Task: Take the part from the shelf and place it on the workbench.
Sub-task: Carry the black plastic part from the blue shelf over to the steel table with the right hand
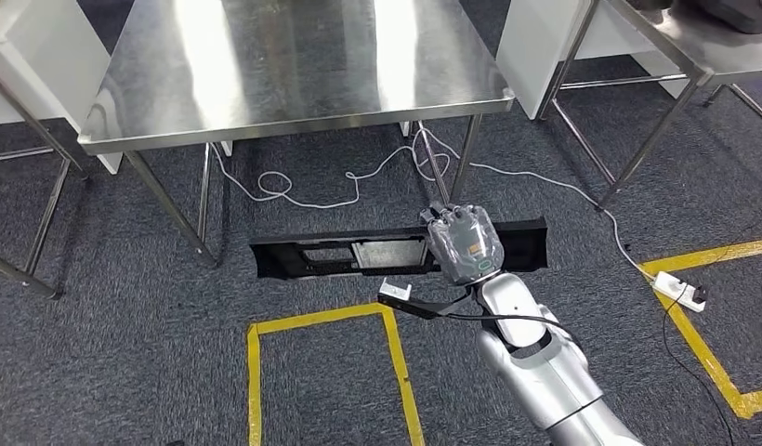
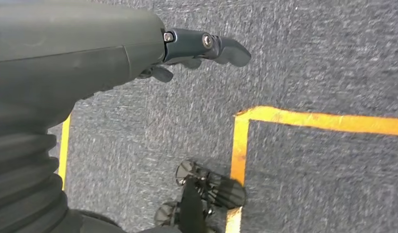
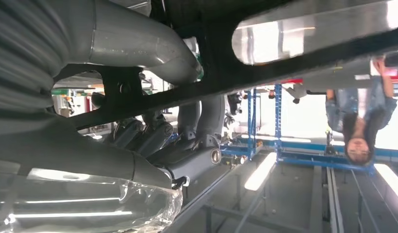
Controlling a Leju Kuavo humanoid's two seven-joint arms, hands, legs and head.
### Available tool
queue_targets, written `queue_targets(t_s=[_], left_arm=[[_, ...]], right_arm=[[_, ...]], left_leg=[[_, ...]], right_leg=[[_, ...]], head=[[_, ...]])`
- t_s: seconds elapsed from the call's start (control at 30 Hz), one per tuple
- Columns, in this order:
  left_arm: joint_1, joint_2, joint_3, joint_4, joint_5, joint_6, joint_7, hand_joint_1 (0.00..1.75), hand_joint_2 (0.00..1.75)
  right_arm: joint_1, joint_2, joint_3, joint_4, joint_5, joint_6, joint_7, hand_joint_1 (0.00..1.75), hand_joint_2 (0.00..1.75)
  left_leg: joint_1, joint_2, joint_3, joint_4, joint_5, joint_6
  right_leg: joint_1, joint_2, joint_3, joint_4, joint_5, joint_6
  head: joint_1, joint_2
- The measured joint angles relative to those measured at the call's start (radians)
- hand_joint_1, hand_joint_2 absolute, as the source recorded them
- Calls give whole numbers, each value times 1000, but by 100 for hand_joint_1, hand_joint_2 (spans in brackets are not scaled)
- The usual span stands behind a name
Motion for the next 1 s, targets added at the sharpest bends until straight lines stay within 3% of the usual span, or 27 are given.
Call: queue_targets(t_s=[0.07,0.1,0.13,0.2,0.27,0.3,0.37,0.43,0.47,0.53,0.6,0.63,0.67,0.7,0.77,0.87,0.93,1.0], left_arm=[[0,0,0,0,0,0,1,0,175],[0,-1,0,0,0,0,1,0,175],[0,-1,0,0,0,0,2,0,175],[0,-3,0,0,0,0,2,0,175],[0,-3,0,0,0,0,2,0,175],[1,-3,0,0,1,0,1,0,175],[4,-3,2,0,3,0,-1,0,175],[7,-3,6,0,4,0,-3,0,175],[7,-3,8,0,4,0,-4,0,175],[8,-4,10,0,5,-2,-5,0,175],[9,-4,12,0,7,-2,-7,0,175],[11,-4,13,0,9,-2,-8,0,175],[12,-4,15,0,10,-2,-9,0,175],[12,-4,16,0,10,-1,-11,0,175],[11,-3,18,0,10,-1,-13,0,175],[11,-2,20,0,4,-2,-15,0,175],[11,-3,20,0,-1,-2,-14,0,175],[10,-4,20,0,-6,-2,-13,0,175]], right_arm=[[3,-3,2,2,0,0,0,175,175],[5,-4,3,4,0,0,0,175,175],[6,-5,4,5,0,0,0,175,175],[5,-6,4,6,0,1,0,175,175],[1,-3,5,7,0,1,-1,175,175],[-1,-1,7,8,0,0,-2,175,175],[-3,4,9,10,-1,0,-5,175,175],[-5,9,10,10,-1,0,-6,175,175],[-5,11,10,11,-1,-1,-7,175,175],[-6,14,11,14,-3,-2,-10,175,175],[-5,15,13,20,-6,-5,-14,175,175],[-5,15,13,24,-8,-6,-16,175,175],[-6,16,14,28,-11,-7,-17,175,175],[-7,17,14,31,-13,-8,-18,175,175],[-12,21,14,36,-16,-10,-19,175,175],[-20,24,13,45,-20,-15,-15,175,175],[-20,23,8,48,-21,-19,-10,175,175],[-20,21,2,51,-21,-24,-4,175,175]], left_leg=[[-3,-13,-1,0,-1,4],[-4,-20,-1,1,-2,4],[-5,-28,0,1,-2,4],[-5,-43,1,4,-4,0],[-11,-52,-3,14,-11,-9],[-12,-55,-6,18,-14,-14],[-9,-56,-11,22,-18,-24],[-4,-39,-21,49,-36,-37],[-2,-27,-37,87,-59,-43],[4,-7,-99,218,-122,-55],[10,-1,-153,311,-149,-62],[11,0,-153,303,-133,-62],[12,2,-134,258,-101,-60],[12,8,-100,187,-62,-55],[5,24,-39,66,-17,-43],[-7,20,-24,29,-13,-26],[-4,11,-14,14,-5,-12],[-1,1,-5,1,3,-1]], right_leg=[[-2,7,-70,131,-44,-3],[-2,8,-86,153,-45,2],[-2,8,-82,135,-30,10],[-4,15,-20,-1,31,25],[-5,25,36,-118,76,24],[-5,28,46,-139,84,18],[-6,24,47,-142,87,6],[-11,20,52,-145,89,-6],[-13,18,56,-147,89,-12],[-11,12,60,-147,86,-21],[-9,6,61,-146,84,-23],[-8,4,62,-146,83,-23],[-8,2,64,-146,81,-23],[-7,-1,66,-146,80,-21],[-2,-4,70,-146,76,-16],[2,-16,72,-150,73,-1],[3,-16,67,-138,63,7],[3,-4,25,-49,20,2]], head=[[3,0],[3,0],[4,0],[5,0],[5,0],[5,0],[5,0],[3,0],[1,0],[-2,0],[-1,0],[-2,0],[-2,0],[-2,0],[-1,0],[-1,0],[1,0],[4,0]])
